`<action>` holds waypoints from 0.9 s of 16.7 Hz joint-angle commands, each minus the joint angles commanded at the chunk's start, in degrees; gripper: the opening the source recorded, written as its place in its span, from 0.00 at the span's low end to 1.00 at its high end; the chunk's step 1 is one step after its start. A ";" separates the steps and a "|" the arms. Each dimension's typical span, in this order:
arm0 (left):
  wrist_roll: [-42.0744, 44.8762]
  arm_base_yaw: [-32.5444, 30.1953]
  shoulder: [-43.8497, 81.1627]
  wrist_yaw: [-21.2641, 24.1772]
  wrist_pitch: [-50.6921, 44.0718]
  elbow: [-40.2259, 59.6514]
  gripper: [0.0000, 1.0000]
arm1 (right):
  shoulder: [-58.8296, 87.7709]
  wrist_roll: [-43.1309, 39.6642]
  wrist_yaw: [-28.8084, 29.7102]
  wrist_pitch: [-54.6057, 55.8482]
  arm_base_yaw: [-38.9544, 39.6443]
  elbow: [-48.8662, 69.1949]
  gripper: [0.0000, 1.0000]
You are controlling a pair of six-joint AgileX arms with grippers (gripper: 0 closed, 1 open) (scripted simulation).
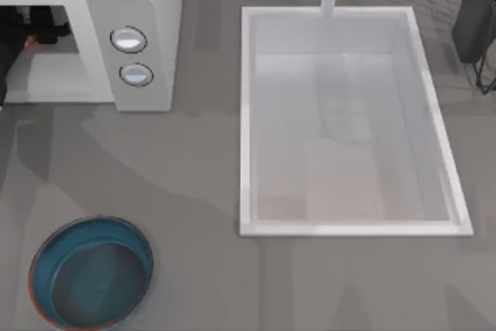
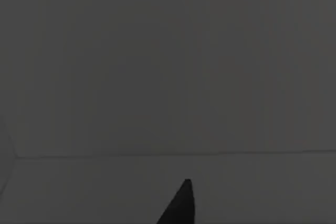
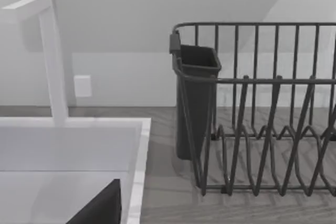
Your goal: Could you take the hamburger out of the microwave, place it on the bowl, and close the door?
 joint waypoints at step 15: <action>1.22 4.31 -19.29 3.96 27.46 -47.40 0.00 | 0.00 0.00 0.00 0.00 0.00 0.00 1.00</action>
